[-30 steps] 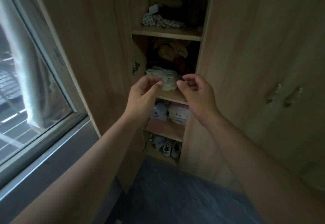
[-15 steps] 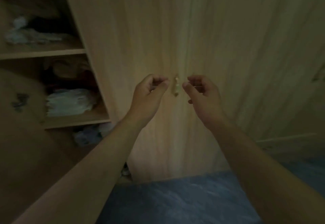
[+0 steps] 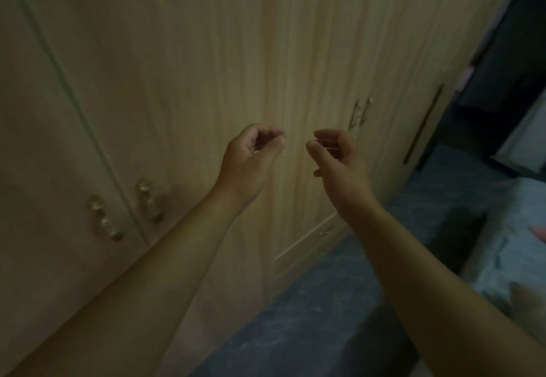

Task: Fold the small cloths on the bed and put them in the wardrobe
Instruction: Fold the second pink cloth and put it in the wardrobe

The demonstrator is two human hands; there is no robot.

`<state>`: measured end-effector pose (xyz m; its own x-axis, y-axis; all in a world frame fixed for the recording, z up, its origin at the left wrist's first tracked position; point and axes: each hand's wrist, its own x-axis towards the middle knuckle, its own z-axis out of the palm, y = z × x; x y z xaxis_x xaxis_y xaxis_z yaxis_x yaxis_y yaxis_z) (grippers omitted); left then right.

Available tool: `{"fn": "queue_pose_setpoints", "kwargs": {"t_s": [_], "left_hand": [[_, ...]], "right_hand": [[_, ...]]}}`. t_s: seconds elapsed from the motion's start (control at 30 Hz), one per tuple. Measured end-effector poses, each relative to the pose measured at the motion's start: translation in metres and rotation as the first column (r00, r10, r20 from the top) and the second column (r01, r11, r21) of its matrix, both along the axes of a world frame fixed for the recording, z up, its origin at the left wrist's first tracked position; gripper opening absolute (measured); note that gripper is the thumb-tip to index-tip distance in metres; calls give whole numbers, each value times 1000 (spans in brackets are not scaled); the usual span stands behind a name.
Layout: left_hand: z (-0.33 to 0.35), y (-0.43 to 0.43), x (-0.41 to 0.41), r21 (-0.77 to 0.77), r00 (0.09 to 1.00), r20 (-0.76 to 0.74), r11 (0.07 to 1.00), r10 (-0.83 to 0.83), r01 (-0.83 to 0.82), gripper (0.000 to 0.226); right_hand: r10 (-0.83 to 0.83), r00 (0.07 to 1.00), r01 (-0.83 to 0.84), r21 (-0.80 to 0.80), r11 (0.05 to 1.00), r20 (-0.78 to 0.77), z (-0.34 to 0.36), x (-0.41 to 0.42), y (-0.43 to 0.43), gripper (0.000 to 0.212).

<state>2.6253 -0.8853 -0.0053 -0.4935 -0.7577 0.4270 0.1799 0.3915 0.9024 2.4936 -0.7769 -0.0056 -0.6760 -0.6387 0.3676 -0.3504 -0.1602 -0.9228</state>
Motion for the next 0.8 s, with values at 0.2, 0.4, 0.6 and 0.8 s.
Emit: {"fn": "queue_pose_setpoints", "kwargs": {"t_s": [0.2,0.4,0.6,0.8], "left_hand": [[3,-45,-83,-1,977,-28,978,-210,210,17],[15,-66,-159,20,921,-27,921,-389,390,26],[14,-48,-253,51,834,-44,833,-550,552,18],[-5,-9,-369,50,731,-11,730,-682,682,21]], "right_hand": [[-216,976,215,-9,976,-31,8,-57,-22,24],[-395,919,395,-7,919,-17,13,-104,-24,24],[-556,831,556,-22,831,-12,10,-173,8,19],[-701,713,701,-24,713,-15,-7,-267,60,23]]}}
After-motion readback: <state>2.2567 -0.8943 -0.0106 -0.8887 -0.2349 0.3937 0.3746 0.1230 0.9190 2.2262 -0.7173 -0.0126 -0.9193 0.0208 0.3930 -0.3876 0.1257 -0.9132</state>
